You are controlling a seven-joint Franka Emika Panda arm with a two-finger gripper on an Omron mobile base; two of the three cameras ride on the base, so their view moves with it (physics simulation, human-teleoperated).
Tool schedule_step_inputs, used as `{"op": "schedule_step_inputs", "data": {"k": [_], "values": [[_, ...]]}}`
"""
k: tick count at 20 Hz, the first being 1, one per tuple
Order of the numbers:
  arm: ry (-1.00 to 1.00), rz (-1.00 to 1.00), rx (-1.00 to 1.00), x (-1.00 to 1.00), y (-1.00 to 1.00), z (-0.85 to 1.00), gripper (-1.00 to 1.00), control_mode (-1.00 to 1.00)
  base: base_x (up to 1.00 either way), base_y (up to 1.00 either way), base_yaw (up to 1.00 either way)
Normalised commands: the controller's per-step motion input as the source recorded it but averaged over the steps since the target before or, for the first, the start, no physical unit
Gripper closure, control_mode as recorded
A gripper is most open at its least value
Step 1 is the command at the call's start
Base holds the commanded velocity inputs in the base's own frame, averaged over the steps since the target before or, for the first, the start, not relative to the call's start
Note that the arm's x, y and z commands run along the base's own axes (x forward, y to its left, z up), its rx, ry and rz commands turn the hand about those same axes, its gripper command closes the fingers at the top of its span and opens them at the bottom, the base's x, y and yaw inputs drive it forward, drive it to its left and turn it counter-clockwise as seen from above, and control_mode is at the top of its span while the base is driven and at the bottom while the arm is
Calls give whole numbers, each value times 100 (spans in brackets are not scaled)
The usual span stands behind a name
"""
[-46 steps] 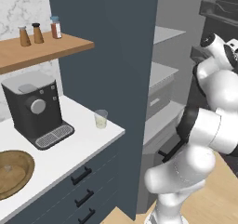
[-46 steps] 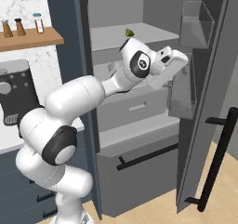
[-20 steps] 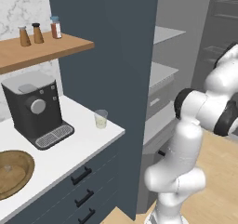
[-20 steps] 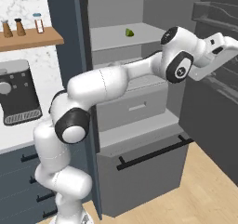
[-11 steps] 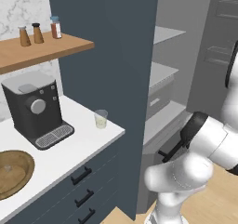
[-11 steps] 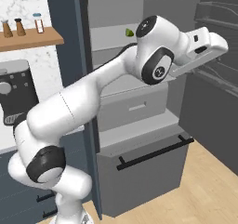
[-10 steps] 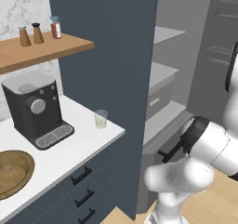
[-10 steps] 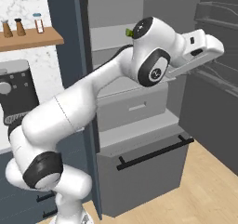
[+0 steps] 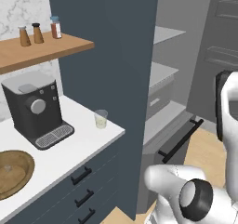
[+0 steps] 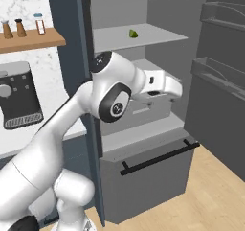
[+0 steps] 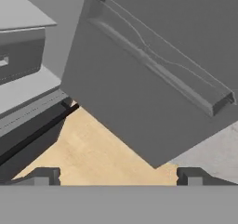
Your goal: Grab a lemon wedge from the fridge and one ice cube from the ice bowl, and put them in the glass of lemonade.
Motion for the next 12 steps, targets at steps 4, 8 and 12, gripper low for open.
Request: {"op": "schedule_step_inputs", "data": {"k": [4, 8, 12], "values": [[0, 0, 22, -44, 100, -62, -100, -100, 0, 0, 0], [0, 0, 30, -25, 100, -27, -100, -100, 0, 0, 0], [1, 0, 40, -20, 100, 9, -100, -100, 0, 0, 0]]}}
